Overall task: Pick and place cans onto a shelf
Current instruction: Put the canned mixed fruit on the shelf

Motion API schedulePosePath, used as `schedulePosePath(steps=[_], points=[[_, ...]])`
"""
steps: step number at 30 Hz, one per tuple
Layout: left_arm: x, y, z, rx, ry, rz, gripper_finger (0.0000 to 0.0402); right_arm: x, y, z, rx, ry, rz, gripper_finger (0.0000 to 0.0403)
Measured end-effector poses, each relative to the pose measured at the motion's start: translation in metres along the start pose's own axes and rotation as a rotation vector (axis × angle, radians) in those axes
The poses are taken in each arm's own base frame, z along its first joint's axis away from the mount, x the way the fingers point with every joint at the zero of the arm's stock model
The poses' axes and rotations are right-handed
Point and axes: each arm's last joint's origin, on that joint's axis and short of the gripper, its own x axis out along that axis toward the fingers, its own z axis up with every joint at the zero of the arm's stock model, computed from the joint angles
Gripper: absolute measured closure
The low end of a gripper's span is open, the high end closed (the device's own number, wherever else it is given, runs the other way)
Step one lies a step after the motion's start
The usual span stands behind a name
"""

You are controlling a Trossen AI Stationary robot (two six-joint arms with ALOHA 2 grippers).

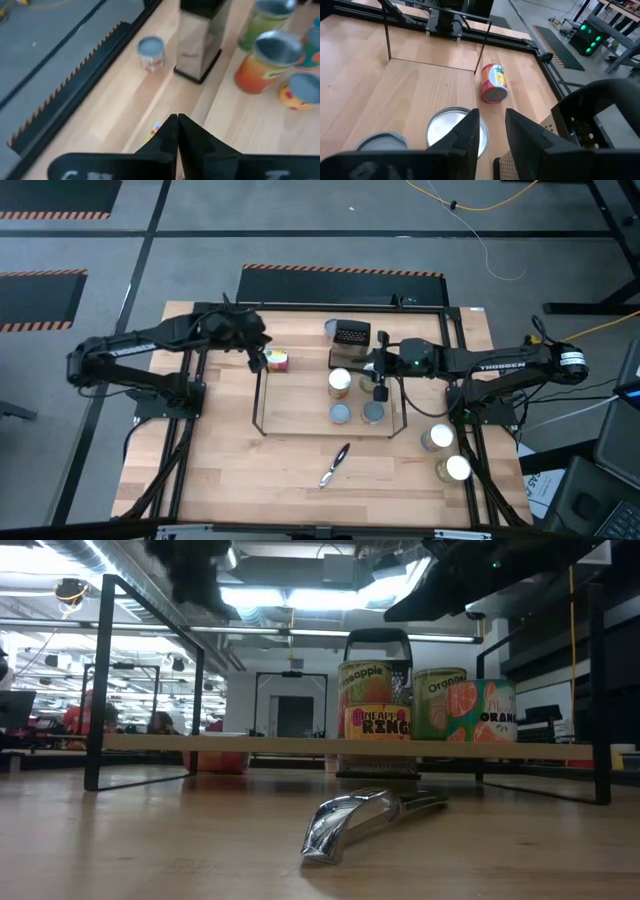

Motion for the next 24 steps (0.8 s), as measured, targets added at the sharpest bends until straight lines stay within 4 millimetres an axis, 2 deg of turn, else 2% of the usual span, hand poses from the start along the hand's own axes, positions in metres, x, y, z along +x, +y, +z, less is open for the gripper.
schedulePosePath(steps=[4, 8, 18, 24], points=[[0.01, 0.008, -0.03, -0.087, 0.033, 0.041, 0.0392, 0.0, 0.0, 0.0, -0.006, 0.001, 0.0, 0.0304], [0.018, 0.016, -0.047, -0.161, 0.071, 0.113, 0.0388, 0.0, 0.0, 0.0, -0.006, 0.0, 0.0, 0.0304], [0.024, 0.036, -0.05, -0.28, 0.08, 0.207, 0.0327, 0.0, 0.0, 0.0, -0.005, -0.001, 0.0, 0.0304], [0.025, 0.047, -0.051, -0.341, 0.09, 0.183, 0.0295, 0.0, 0.0, 0.0, -0.005, -0.001, 0.0, 0.0304]])
